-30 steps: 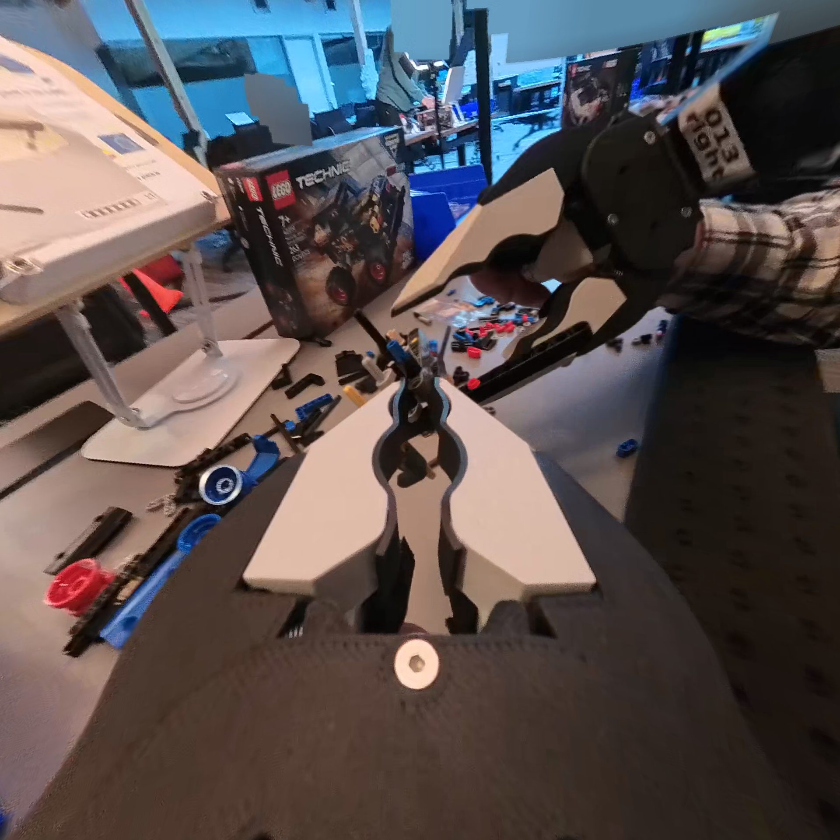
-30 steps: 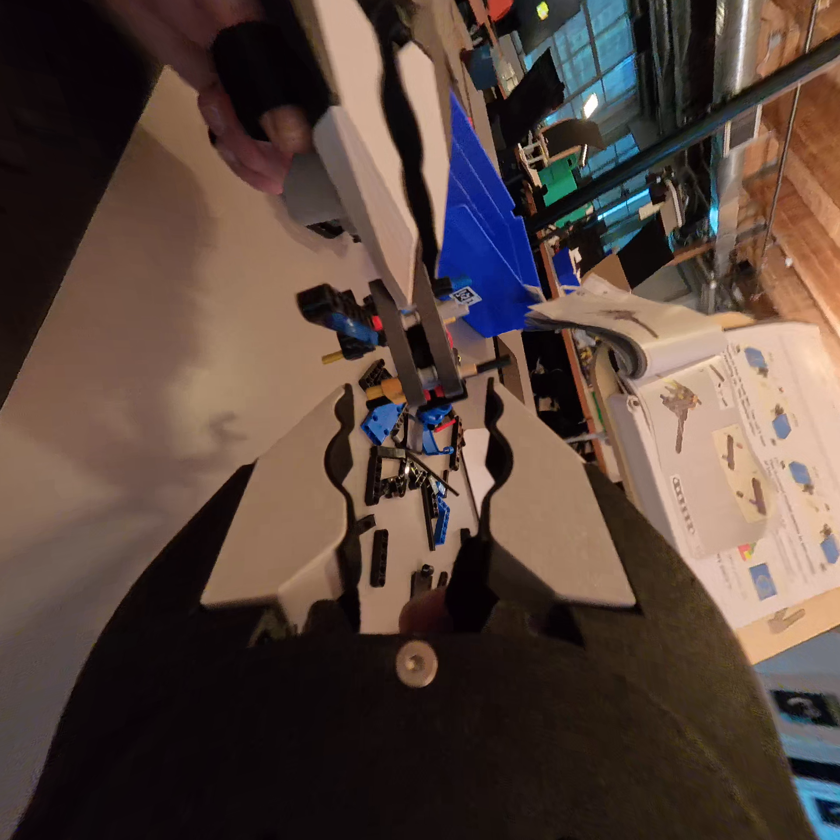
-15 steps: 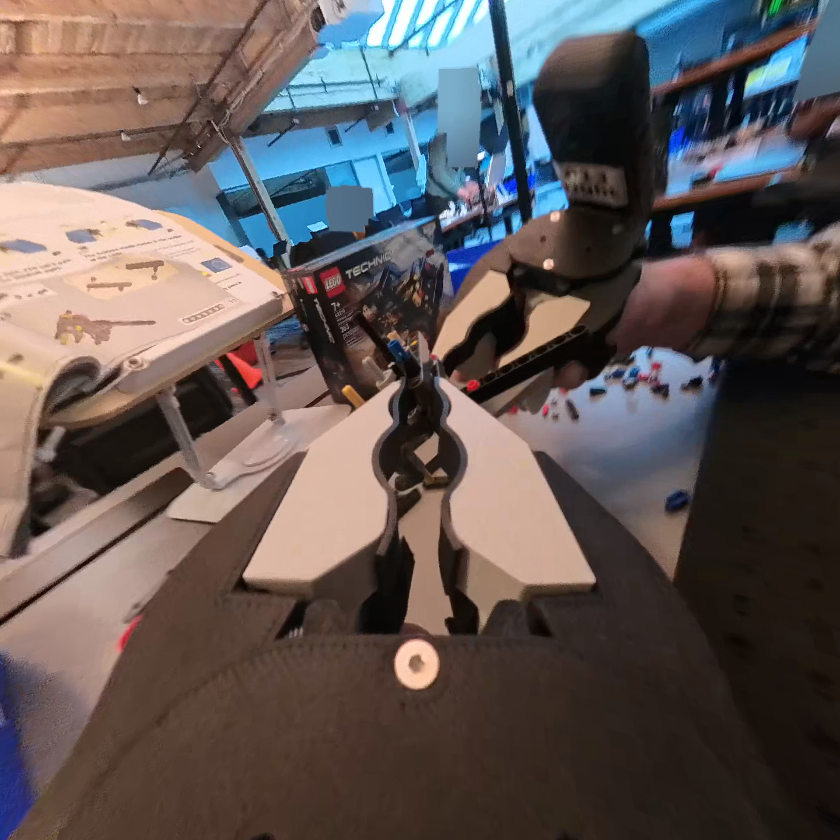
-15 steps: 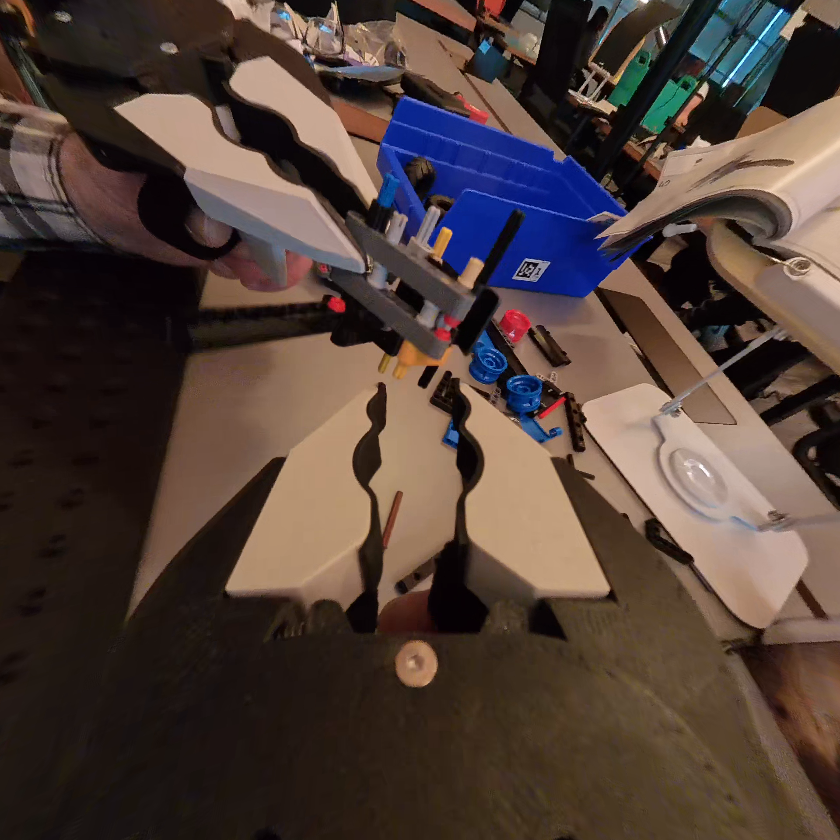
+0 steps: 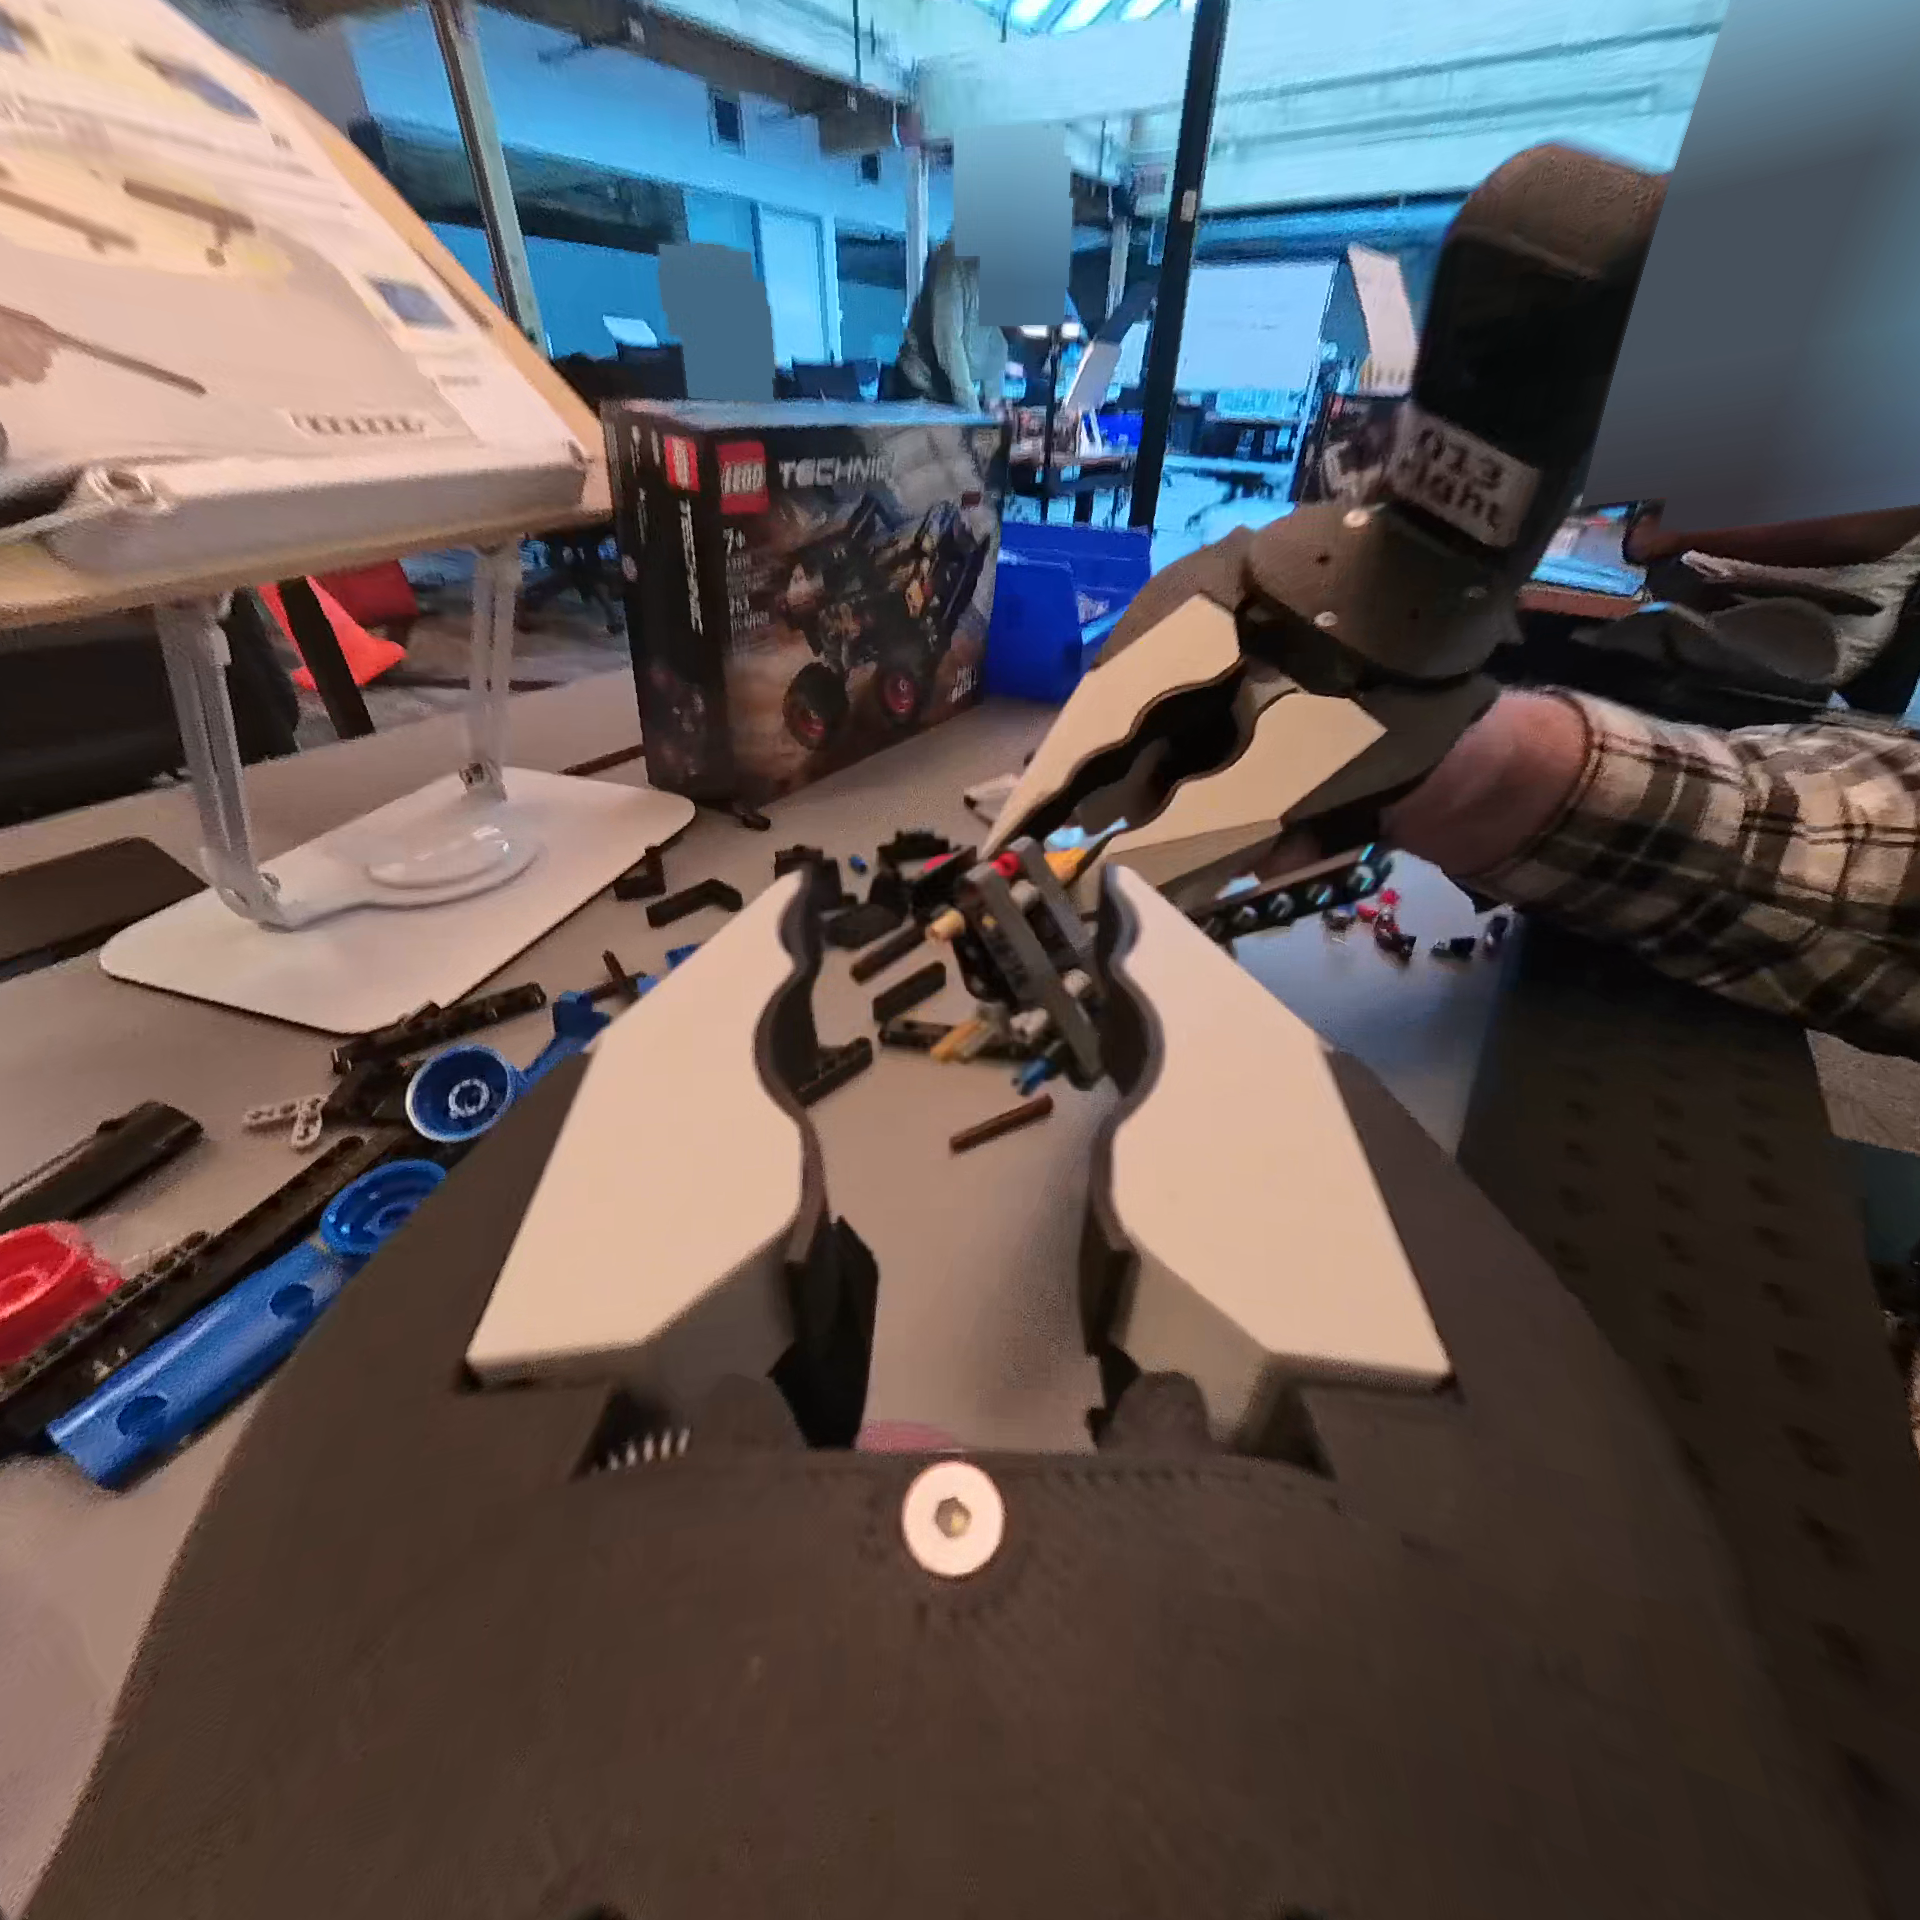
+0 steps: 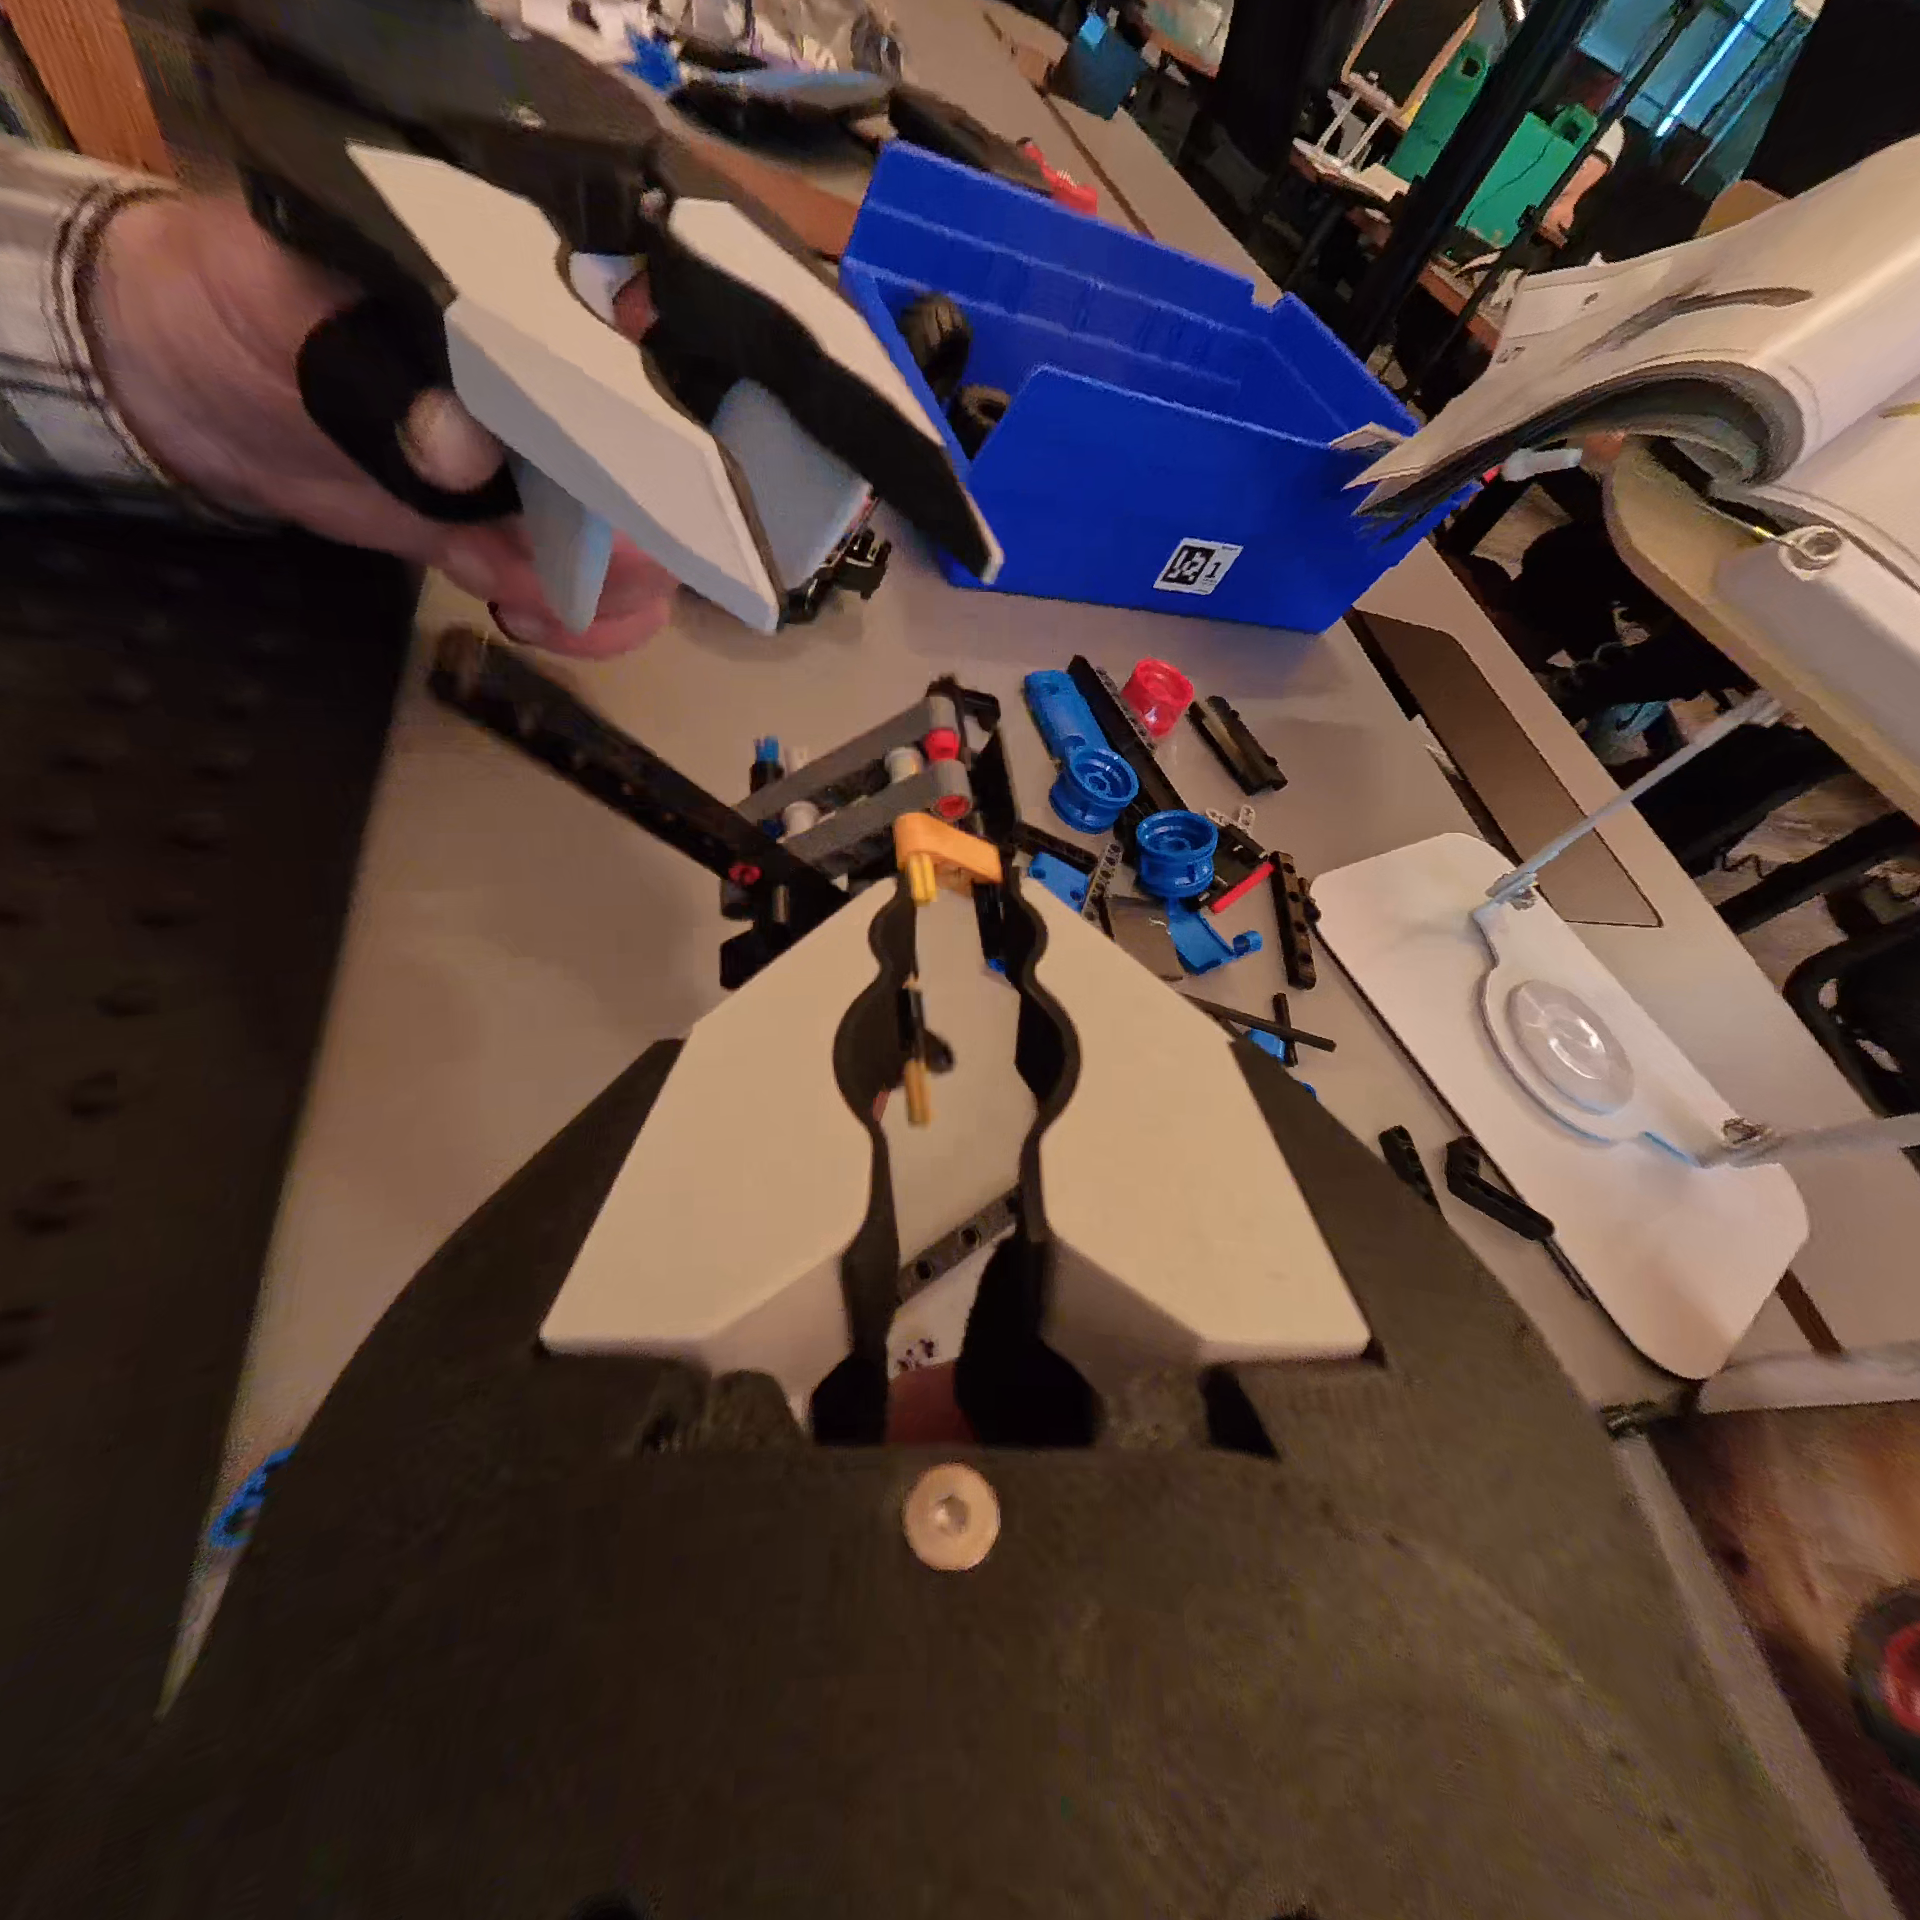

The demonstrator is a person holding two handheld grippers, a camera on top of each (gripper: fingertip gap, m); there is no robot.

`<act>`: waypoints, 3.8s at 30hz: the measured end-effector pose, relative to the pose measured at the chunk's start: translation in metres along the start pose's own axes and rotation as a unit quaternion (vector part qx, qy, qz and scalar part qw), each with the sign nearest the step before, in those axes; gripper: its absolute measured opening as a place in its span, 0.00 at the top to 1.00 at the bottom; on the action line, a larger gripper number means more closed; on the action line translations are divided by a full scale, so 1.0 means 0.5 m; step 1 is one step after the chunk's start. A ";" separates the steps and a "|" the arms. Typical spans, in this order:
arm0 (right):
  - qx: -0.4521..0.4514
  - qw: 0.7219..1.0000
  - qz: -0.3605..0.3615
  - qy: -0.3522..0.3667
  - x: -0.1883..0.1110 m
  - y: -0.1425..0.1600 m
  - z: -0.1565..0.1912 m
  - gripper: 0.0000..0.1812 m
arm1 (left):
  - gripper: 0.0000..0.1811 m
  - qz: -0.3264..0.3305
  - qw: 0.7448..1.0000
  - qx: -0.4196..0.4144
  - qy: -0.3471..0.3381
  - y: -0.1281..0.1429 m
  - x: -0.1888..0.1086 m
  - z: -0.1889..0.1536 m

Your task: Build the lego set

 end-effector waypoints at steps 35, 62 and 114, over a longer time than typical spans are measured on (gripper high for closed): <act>0.012 0.997 -0.066 -0.042 -0.014 -0.015 0.013 0.96 | 0.88 0.082 0.991 -0.045 0.094 0.055 0.000 -0.017; 0.306 0.931 -0.176 -0.093 0.014 -0.050 0.006 0.76 | 0.88 -0.039 0.897 0.410 -0.160 -0.002 0.016 -0.043; 0.209 0.932 -0.260 -0.143 -0.023 -0.114 0.029 0.81 | 0.89 -0.132 0.911 0.366 -0.139 -0.057 -0.010 -0.074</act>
Point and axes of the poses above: each gripper's, where its closed fingertips meet, x out along the fingers, y out of its underside, z = x × y across the jaws, the point moved 2 cm from there along -x, back along the fingers, and after that the axes turned 11 degrees about -y, right-handed, at the moved point
